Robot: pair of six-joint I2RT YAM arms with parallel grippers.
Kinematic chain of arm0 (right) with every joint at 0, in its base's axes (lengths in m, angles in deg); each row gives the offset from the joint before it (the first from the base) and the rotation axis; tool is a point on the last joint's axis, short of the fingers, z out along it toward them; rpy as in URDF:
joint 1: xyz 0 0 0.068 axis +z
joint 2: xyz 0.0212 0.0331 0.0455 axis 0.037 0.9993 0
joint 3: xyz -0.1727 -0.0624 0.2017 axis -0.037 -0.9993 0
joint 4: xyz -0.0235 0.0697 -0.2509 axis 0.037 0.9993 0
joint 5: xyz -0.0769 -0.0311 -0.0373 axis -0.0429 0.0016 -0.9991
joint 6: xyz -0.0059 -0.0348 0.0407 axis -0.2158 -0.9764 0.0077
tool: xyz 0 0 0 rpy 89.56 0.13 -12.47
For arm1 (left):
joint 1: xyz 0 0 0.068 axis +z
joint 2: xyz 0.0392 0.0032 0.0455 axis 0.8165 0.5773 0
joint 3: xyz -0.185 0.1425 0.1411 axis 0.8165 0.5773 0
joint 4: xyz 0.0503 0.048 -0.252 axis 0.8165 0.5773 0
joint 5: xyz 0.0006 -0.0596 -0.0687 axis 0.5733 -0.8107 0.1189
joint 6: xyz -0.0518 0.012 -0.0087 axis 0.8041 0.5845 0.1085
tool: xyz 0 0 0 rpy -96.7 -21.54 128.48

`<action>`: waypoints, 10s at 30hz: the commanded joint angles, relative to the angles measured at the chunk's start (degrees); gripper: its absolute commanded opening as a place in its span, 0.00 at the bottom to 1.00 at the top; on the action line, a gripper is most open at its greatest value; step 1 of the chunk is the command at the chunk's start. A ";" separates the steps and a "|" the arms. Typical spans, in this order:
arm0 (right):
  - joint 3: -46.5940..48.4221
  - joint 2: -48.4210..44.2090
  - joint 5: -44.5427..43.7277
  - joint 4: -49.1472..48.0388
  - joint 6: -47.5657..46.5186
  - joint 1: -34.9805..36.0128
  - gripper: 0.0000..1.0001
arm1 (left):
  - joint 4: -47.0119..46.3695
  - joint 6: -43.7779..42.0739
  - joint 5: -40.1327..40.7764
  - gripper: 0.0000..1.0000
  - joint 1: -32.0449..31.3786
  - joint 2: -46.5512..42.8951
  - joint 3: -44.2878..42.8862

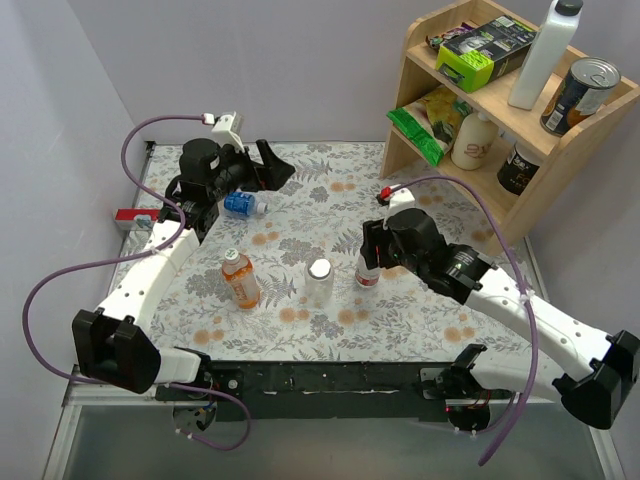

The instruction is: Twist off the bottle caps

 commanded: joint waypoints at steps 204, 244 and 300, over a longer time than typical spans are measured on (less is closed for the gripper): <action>11.99 2.46 6.32 -8.10 11.76 -2.44 0.53 | -22.84 -14.61 9.61 0.39 -34.90 -4.44 20.20; 8.38 -2.46 52.98 -10.83 -11.00 -14.57 0.08 | -30.22 -9.43 -36.08 0.40 -27.78 -4.53 18.36; 4.08 -5.63 6.84 -19.52 5.26 1.87 0.16 | -24.42 -11.97 -6.28 0.40 -32.62 -5.32 18.88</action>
